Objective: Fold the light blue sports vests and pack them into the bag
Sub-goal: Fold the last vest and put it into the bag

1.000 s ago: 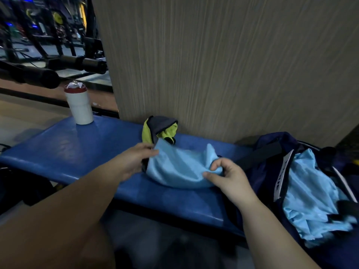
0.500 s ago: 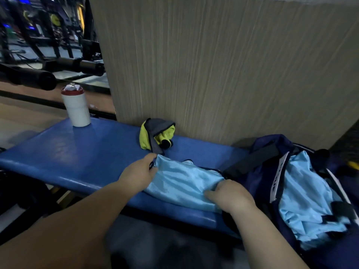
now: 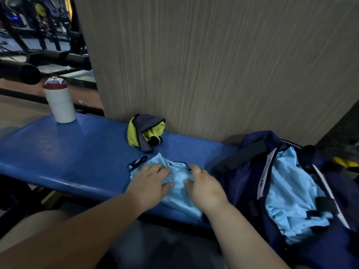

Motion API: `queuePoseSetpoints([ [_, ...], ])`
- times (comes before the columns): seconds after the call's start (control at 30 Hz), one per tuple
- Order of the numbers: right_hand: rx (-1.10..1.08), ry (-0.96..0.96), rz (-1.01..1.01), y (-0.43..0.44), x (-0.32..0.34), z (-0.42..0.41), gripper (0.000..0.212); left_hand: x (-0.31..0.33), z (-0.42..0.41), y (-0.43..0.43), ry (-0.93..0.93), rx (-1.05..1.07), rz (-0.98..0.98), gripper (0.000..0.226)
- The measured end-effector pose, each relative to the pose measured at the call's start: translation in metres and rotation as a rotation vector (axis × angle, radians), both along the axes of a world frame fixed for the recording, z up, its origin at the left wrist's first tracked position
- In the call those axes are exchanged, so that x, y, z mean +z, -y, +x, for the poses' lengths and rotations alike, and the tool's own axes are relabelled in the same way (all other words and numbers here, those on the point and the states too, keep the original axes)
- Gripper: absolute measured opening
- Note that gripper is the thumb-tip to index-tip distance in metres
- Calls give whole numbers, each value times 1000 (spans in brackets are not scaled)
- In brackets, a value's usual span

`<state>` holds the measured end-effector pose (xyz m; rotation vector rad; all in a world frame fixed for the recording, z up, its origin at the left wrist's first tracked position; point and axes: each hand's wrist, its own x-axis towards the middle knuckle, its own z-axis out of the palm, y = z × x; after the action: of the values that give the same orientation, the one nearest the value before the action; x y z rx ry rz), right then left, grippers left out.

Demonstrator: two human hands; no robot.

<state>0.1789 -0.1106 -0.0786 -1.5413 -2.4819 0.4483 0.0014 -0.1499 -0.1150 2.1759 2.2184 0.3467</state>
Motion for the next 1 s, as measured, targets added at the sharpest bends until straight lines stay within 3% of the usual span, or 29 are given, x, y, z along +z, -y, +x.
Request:
queuePoseSetpoints([
  [0.1,-40,-17,-76,0,1,-1,61,-6,-4,0,28,-90,-138,120],
  [0.17,-56,-34,-117,1,2,-1,64,-5,-5,0,75,-134,-236,122],
  [0.3,-13,-58,-158,7,5,2,57,7,0,0,157,-156,-325,61],
  [0.4,38,-117,-152,12,1,3,50,9,7,1,261,-102,-266,59],
  [0.53,-18,-454,-227,10,-3,4,33,6,17,3,744,133,7,55],
  [0.6,-38,-600,-202,10,-2,6,31,9,21,0,872,319,148,55],
  [0.67,-70,-728,-196,9,3,9,36,12,24,-3,930,509,177,63],
  [0.73,-114,-872,-245,10,8,12,39,14,30,-7,1219,615,75,71],
  [0.83,-123,-1007,-312,13,18,19,45,24,46,-12,1734,564,-78,52],
  [0.9,-87,-1046,-333,15,25,25,50,37,55,-15,1804,506,-109,33],
  [1.0,-8,-1020,-271,18,35,36,50,54,62,-22,1864,418,-127,33],
])
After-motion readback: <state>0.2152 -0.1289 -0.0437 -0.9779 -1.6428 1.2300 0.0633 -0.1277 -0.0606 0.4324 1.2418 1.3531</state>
